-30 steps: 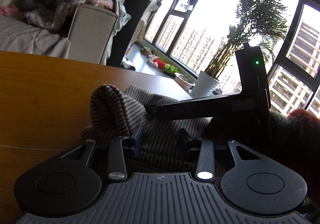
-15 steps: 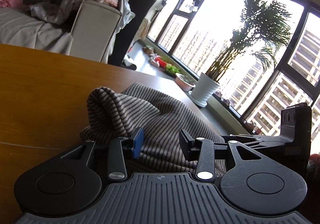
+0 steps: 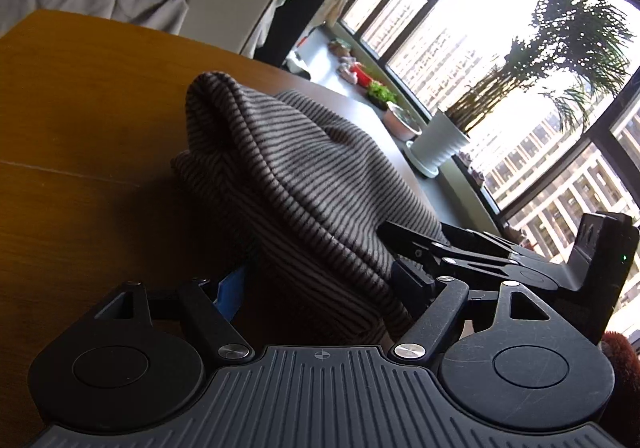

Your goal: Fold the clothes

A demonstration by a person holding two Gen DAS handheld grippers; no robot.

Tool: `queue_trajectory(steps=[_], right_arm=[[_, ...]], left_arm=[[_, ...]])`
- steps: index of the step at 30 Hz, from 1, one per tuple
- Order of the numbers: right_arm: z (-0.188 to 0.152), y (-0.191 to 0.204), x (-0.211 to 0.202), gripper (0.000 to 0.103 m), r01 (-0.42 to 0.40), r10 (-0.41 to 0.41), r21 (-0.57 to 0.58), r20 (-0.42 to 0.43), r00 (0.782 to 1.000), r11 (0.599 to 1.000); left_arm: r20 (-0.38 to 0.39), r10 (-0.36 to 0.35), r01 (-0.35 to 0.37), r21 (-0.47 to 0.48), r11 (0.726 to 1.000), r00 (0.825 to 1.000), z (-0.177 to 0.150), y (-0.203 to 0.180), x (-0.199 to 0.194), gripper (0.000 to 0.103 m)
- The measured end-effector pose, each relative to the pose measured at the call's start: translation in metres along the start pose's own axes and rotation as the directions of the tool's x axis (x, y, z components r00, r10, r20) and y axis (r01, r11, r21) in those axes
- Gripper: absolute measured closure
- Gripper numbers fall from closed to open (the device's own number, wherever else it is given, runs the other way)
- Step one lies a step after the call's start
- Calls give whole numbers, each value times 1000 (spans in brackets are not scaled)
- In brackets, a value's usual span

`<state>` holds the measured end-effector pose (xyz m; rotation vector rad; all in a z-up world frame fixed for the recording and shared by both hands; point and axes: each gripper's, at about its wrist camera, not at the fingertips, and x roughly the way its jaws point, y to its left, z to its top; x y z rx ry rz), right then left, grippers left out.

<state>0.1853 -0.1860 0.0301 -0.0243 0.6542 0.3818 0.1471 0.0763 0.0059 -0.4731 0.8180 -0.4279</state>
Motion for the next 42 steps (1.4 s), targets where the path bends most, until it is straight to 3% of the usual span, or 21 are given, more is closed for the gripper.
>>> queue_trajectory(steps=[4, 9, 12, 18, 27, 39, 42], right_arm=[[5, 2, -21, 15, -38, 39, -75, 15, 999, 996], [27, -7, -28, 15, -61, 67, -66, 89, 994, 996], [30, -17, -4, 15, -70, 70, -5, 52, 996, 998], [3, -24, 24, 15, -131, 134, 193, 2, 991, 972], [-16, 0, -4, 18, -145, 147, 134, -3, 989, 980], [-14, 12, -20, 18, -91, 91, 2, 24, 996, 996], [-16, 14, -30, 13, -85, 86, -20, 46, 995, 996]], left_arm=[[12, 5, -5, 26, 1000, 1000, 3, 2, 6, 21], [24, 7, -9, 67, 998, 1000, 4, -2, 10, 25], [26, 1, -2, 72, 997, 1000, 4, -2, 11, 29], [62, 38, -44, 107, 993, 997, 11, 3, 8, 33], [79, 62, -71, 117, 991, 995, 22, 12, 10, 33], [95, 120, -136, 186, 973, 988, 7, 3, -34, 31], [99, 130, -148, 197, 969, 987, 6, -5, -41, 34]])
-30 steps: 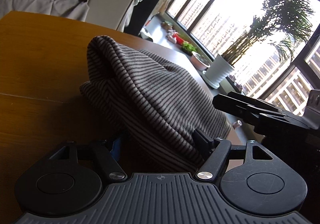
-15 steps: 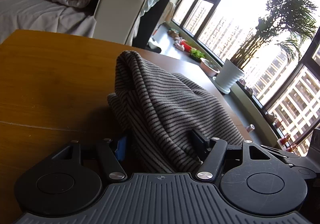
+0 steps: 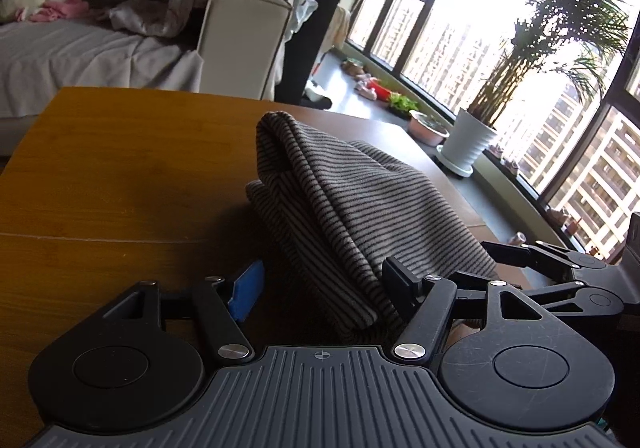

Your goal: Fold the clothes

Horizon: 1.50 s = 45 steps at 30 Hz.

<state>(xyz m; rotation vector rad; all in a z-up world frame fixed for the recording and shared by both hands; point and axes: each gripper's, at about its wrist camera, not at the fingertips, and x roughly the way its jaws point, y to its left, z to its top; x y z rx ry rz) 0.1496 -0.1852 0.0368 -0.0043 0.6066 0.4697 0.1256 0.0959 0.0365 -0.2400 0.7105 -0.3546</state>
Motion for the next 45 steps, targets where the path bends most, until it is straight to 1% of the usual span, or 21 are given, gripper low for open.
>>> queue_trajectory(steps=[1, 6, 9, 11, 13, 17, 18, 20, 21, 22, 24, 26, 28, 32, 35, 39, 42, 45], right_arm=[[0, -1, -2, 11, -6, 6, 11, 8, 1000, 1000], [2, -14, -10, 7, -33, 28, 101, 50, 998, 994], [4, -23, -12, 7, -47, 37, 155, 68, 997, 987], [5, -29, -11, 7, -60, 47, 181, 75, 996, 982], [1, -33, -2, 6, -66, 58, 196, 44, 997, 978], [-7, -39, 16, 5, -77, 83, 227, -15, 996, 971], [-10, -39, 19, 5, -83, 90, 235, -20, 996, 968], [-14, -40, 24, 12, -109, 118, 245, -21, 993, 963], [-15, -40, 25, 21, -128, 137, 249, -20, 990, 960], [-15, -40, 26, 27, -144, 154, 251, -19, 988, 957], [-12, -36, 30, 27, -145, 155, 237, -24, 988, 961], [-7, -33, 38, 27, -140, 151, 238, -28, 988, 961], [-1, -29, 48, 27, -138, 151, 242, -36, 988, 960], [17, -7, 76, 27, -142, 157, 221, -50, 986, 965], [29, 11, 101, 27, -154, 167, 202, -49, 985, 967], [45, 34, 136, 26, -169, 177, 168, -33, 984, 971], [54, 47, 157, 24, -177, 183, 156, -24, 983, 972], [59, 52, 167, 22, -180, 186, 153, -24, 982, 972]], left_arm=[[-1, 2, -2, 0, 1000, 1000, 0, -2, -2, 34], [-9, -14, 14, -10, 1000, 1000, 3, -11, -6, 34], [-1, -40, 40, -15, 999, 999, 6, -18, -9, 30], [7, -57, 57, -22, 998, 998, 9, -22, -8, 24], [-8, -57, 57, -33, 998, 998, 9, -24, 2, 21], [-59, -48, 45, -49, 998, 997, 1, -22, 28, 21], [-73, -45, 41, -53, 998, 996, -1, -22, 35, 21], [-81, -49, 44, -56, 997, 996, -7, -19, 45, 21], [-83, -63, 58, -71, 996, 995, -9, -15, 50, 21], [-85, -86, 78, -97, 992, 993, -10, -11, 55, 22], [-71, -102, 94, -113, 989, 992, -10, -7, 57, 25], [-43, -90, 85, -105, 991, 995, -9, -4, 58, 27], [-20, -83, 80, -115, 990, 996, -8, 7, 57, 29], [13, -62, 63, -149, 987, 998, -1, 37, 53, 29], [35, -34, 40, -160, 986, 999, 9, 65, 50, 29], [62, 3, 10, -202, 979, 998, 21, 100, 47, 29], [85, 11, 9, -233, 972, 996, 26, 122, 45, 29], [112, 13, 16, -248, 969, 994, 28, 136, 44, 29]])
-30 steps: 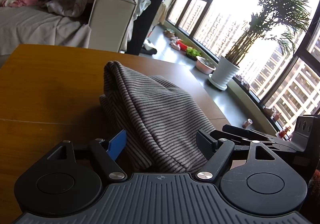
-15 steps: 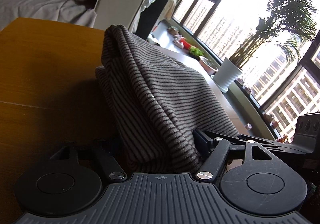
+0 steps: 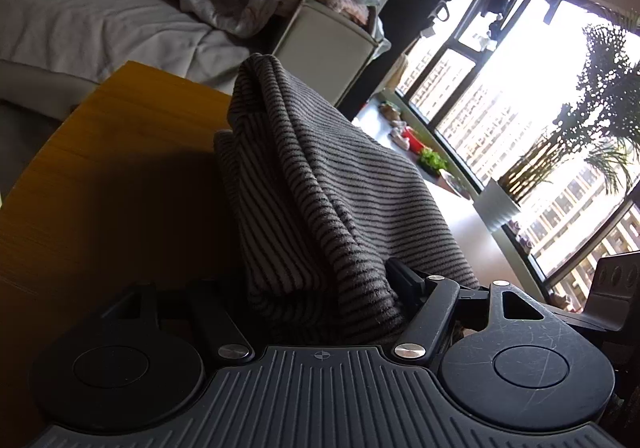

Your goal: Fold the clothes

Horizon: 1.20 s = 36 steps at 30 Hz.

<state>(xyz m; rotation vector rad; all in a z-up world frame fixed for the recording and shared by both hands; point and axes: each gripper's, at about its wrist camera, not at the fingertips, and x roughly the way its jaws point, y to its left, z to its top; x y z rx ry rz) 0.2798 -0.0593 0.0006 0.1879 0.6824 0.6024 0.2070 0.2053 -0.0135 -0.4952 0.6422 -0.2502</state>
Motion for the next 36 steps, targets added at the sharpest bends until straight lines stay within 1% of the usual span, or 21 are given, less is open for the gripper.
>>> queue_trajectory(steps=[4, 25, 31, 36], right_arm=[[5, 3, 12, 17, -5, 5, 4, -3, 1000, 1000], [4, 2, 11, 10, 8, -8, 14, 7, 1000, 1000], [4, -1, 10, 8, 3, -3, 24, 10, 1000, 1000], [5, -2, 11, 6, -1, 1, 26, 10, 1000, 1000]], left_arm=[[27, 10, -10, 11, 1000, 1000, 2, 2, 0, 29], [34, 10, -10, 22, 1000, 999, 2, 3, 2, 28], [44, 22, -23, 33, 999, 999, 1, 0, 1, 24], [46, 25, -27, 36, 999, 999, 1, -2, 1, 23]])
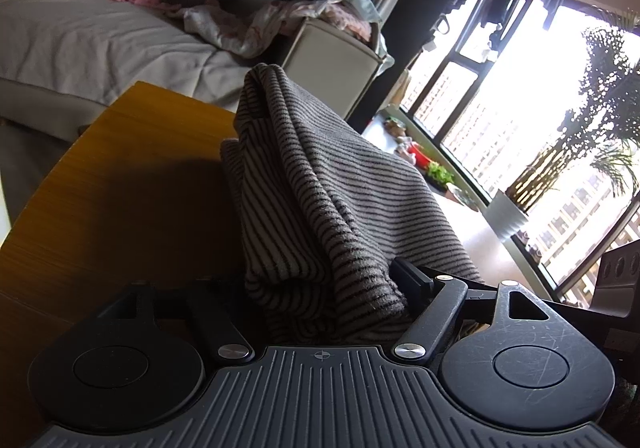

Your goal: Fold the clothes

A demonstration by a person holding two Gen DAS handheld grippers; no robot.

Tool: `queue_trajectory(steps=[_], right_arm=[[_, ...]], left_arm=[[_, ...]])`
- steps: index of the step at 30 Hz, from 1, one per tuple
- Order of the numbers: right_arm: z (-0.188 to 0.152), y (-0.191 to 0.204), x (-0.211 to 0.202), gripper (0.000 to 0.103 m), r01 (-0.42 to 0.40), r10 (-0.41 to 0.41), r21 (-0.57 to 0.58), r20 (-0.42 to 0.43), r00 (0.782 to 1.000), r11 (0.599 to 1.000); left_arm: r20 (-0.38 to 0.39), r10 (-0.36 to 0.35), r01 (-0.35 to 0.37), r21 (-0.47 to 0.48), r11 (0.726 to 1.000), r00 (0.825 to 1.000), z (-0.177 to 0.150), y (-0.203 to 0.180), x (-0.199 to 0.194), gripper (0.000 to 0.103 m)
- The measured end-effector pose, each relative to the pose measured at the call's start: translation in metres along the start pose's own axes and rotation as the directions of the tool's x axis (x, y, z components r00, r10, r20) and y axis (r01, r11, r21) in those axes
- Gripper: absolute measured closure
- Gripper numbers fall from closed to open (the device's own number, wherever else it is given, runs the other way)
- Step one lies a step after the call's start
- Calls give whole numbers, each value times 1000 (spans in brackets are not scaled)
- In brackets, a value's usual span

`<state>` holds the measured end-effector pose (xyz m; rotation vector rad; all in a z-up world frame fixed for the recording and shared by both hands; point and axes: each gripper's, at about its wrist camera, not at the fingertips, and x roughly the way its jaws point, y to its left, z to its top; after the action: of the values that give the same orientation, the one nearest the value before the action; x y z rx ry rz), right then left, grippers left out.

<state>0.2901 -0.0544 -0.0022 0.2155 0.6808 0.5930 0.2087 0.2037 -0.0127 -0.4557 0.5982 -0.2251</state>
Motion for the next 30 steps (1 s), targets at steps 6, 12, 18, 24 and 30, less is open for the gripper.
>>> queue_trajectory(steps=[6, 12, 18, 24, 30], right_arm=[[0, 0, 0, 6, -2, 2, -2, -2, 1000, 1000], [0, 0, 1, 5, -1, 1, -2, -2, 1000, 1000], [0, 0, 1, 5, -2, 2, -2, -2, 1000, 1000], [0, -1, 1, 1, -3, 3, 3, -1, 1000, 1000], [-6, -9, -11, 0, 9, -13, 77, 48, 999, 997]], left_arm=[[0, 1, -1, 2, 1000, 1000, 0, 0, 0, 22], [0, 0, 0, 1, 1000, 1000, 0, 0, 1, 22], [1, 0, 0, 1, 1000, 1000, 0, 1, 1, 22], [11, 14, -14, 8, 1000, 1000, 0, 0, -1, 20], [89, 97, -101, 45, 994, 991, -8, -13, -13, 13]])
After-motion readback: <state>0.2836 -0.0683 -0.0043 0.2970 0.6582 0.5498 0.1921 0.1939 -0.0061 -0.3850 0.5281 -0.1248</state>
